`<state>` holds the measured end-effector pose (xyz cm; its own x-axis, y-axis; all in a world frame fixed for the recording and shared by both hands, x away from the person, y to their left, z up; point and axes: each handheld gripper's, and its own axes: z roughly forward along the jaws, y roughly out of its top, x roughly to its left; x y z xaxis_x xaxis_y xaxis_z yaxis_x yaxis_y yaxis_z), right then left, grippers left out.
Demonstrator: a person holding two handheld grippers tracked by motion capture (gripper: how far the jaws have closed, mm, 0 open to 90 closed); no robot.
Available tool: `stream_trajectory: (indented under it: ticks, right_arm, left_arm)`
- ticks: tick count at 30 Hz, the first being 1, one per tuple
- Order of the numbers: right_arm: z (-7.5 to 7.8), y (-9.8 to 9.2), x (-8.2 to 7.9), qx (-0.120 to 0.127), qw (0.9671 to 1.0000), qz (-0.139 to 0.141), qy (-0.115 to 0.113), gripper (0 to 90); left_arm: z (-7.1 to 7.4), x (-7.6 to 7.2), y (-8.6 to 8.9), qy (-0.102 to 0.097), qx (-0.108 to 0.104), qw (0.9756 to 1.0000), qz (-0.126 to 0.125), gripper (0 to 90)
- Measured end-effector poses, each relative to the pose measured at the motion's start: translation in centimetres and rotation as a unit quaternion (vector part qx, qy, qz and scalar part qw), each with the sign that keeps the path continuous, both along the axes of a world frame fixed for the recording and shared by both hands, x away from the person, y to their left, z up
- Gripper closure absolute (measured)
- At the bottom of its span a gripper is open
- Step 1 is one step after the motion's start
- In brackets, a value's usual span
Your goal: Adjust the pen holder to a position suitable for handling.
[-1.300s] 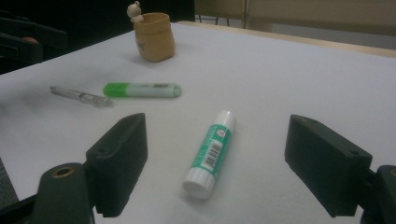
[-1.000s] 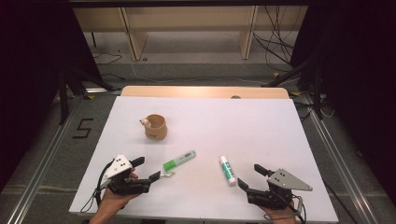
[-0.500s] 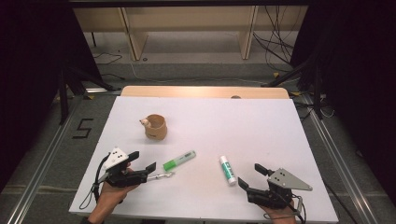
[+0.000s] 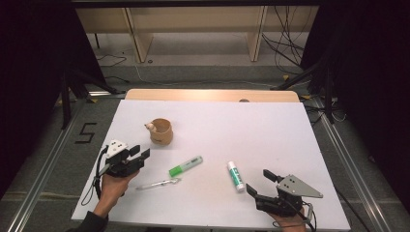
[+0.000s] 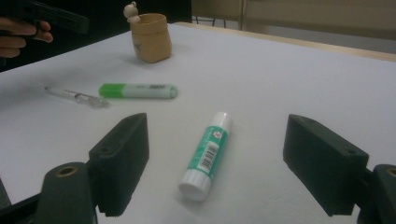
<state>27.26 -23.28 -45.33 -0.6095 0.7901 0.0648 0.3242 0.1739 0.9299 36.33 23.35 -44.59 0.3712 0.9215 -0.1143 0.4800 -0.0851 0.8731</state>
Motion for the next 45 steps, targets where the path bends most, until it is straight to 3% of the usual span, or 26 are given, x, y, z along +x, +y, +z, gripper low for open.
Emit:
stream_trajectory:
  ticks: [1, 2, 3, 10, 12, 22, 28, 38, 41, 45]
  right_arm:
    - [0.0, 0.0, 0.0, 0.0, 1.0, 0.0, 0.0, 23.6]
    - [0.0, 0.0, 0.0, -0.002, 1.0, 0.0, -0.001, 23.7]
    - [0.0, 0.0, 0.0, -0.002, 1.0, 0.0, 0.001, 23.8]
    - [-0.1, 0.2, 0.0, -0.005, 1.0, 0.003, 0.003, 24.3]
    - [-0.1, 0.2, 0.0, -0.004, 1.0, 0.002, 0.002, 24.3]
    - [-0.2, 0.2, 0.2, -0.004, 1.0, 0.003, 0.006, 24.3]
    - [-0.2, 0.2, 0.1, -0.001, 1.0, 0.001, 0.006, 23.8]
    - [-0.2, 0.2, 0.1, 0.002, 1.0, 0.001, 0.005, 22.3]
    - [-0.2, 0.2, 0.1, 0.002, 1.0, 0.002, 0.007, 22.2]
    - [-0.2, 0.3, 0.0, -0.002, 1.0, 0.005, 0.007, 22.2]
  left_arm:
    - [-0.1, 0.4, 0.2, 0.003, -0.008, 0.9999, 0.008, 62.0]
    - [-0.2, 0.7, 0.4, 0.006, -0.01, 0.9998, 0.014, 72.2]
    - [-0.2, 1.1, 0.6, 0.007, -0.009, 0.9997, 0.02, 75.4]
    - [-0.9, 4.0, 1.3, 0.021, -0.013, 0.9984, 0.051, 89.0]
    - [-1.3, 5.3, 1.3, 0.026, -0.007, 0.998, 0.057, 89.2]
    - [-2.6, 8.7, 1.5, 0.045, -0.009, 0.9965, 0.07, 89.3]
    - [-3.3, 10.2, 0.7, 0.061, 0.011, 0.9964, 0.058, 89.4]
    - [-3.8, 11.0, 0.2, 0.067, 0.003, 0.9966, 0.047, 89.4]
    - [-3.8, 11.2, 0.0, 0.063, 0.011, 0.9967, 0.05, 89.5]
    - [-4.1, 11.5, 0.1, 0.068, 0.0, 0.996, 0.059, 89.6]
